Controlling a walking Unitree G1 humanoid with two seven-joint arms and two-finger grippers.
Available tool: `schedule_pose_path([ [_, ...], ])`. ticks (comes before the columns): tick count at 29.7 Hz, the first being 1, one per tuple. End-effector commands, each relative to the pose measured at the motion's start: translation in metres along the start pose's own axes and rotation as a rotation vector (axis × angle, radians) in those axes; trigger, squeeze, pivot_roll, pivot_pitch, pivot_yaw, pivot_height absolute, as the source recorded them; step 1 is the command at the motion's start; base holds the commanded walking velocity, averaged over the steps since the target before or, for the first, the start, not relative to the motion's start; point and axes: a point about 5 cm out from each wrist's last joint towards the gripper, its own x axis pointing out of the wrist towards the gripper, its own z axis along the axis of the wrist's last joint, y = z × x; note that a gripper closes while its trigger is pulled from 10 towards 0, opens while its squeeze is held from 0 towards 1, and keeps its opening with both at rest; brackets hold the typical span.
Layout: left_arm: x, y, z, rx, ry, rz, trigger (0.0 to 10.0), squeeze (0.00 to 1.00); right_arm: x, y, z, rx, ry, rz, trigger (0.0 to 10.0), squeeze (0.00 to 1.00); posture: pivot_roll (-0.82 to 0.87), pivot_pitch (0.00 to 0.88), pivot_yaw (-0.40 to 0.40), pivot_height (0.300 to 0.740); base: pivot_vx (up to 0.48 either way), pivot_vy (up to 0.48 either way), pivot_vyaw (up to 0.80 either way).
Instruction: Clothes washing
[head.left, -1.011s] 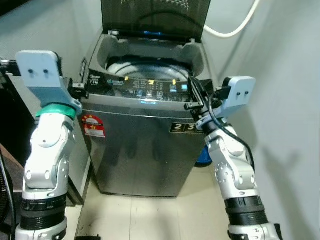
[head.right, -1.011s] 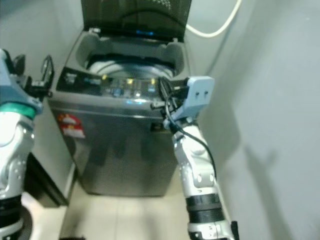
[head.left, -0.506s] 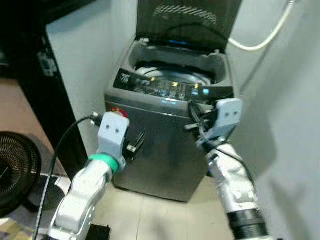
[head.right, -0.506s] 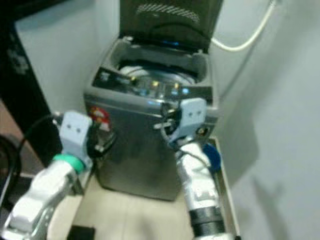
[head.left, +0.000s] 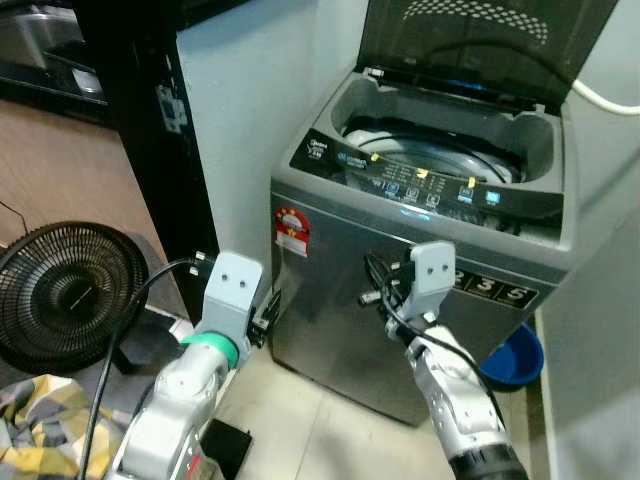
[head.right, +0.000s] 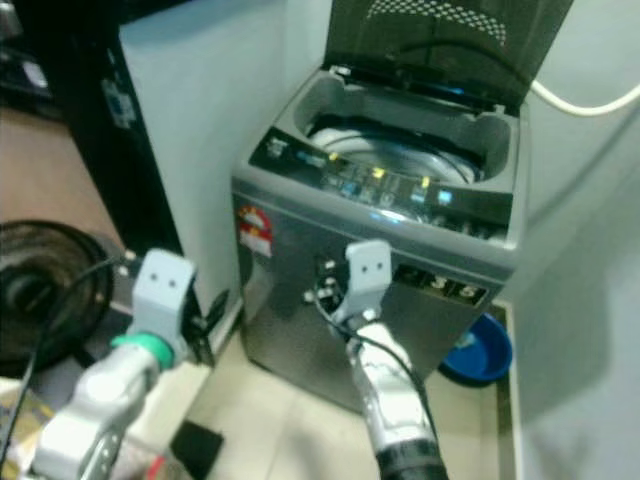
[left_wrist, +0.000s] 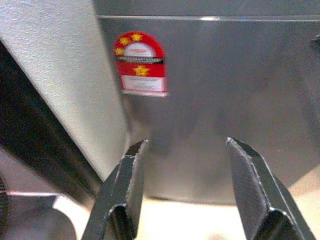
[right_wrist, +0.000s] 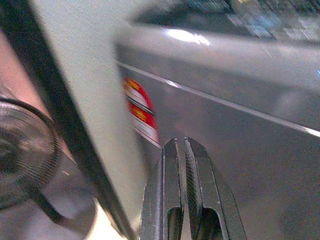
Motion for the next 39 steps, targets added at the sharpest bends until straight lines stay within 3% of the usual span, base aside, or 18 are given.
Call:
schedule_pose_path([
  [1, -0.004, 0.004, -0.013, -0.002, 0.063, 0.019, 10.0, 0.00, -0.001, 0.004, -0.005, 0.003, 0.011, 0.011, 10.0, 0.00, 0.08, 0.067, -0.028, 0.731, 0.000, 0.000, 0.74],
  [5, -0.007, 0.003, -0.027, -0.017, 0.154, 0.014, 10.0, 0.00, -0.003, 0.001, -0.010, -0.011, 0.033, 0.010, 10.0, 0.00, 0.08, 0.068, -0.031, 0.731, 0.000, 0.000, 0.74],
  [7, -0.008, 0.006, -0.033, -0.001, 0.181, 0.038, 10.0, 0.00, -0.004, -0.004, -0.012, -0.084, 0.041, -0.021, 10.0, 0.00, 0.08, 0.068, -0.032, 0.731, 0.000, 0.000, 0.75],
  [10, -0.009, 0.009, -0.034, 0.009, 0.172, 0.052, 10.0, 0.00, -0.005, -0.012, -0.014, -0.155, 0.052, -0.075, 10.0, 0.00, 0.08, 0.068, -0.032, 0.731, 0.000, 0.000, 0.75],
  [18, -0.012, 0.017, -0.028, 0.005, 0.141, 0.068, 10.0, 0.00, -0.010, -0.039, 0.001, -0.172, -0.019, -0.233, 10.0, 0.00, 0.08, 0.067, -0.028, 0.731, 0.000, 0.000, 0.76],
  [30, -0.010, 0.023, -0.021, 0.019, 0.100, 0.093, 10.0, 0.00, -0.009, -0.036, 0.007, -0.160, -0.053, -0.217, 10.0, 0.00, 0.08, 0.069, -0.030, 0.731, 0.000, 0.000, 0.75],
  [39, -0.006, 0.026, -0.012, 0.024, 0.064, 0.110, 10.0, 0.00, -0.004, -0.024, 0.008, -0.141, -0.064, -0.157, 10.0, 0.00, 0.08, 0.066, -0.029, 0.731, 0.000, 0.000, 0.75],
])
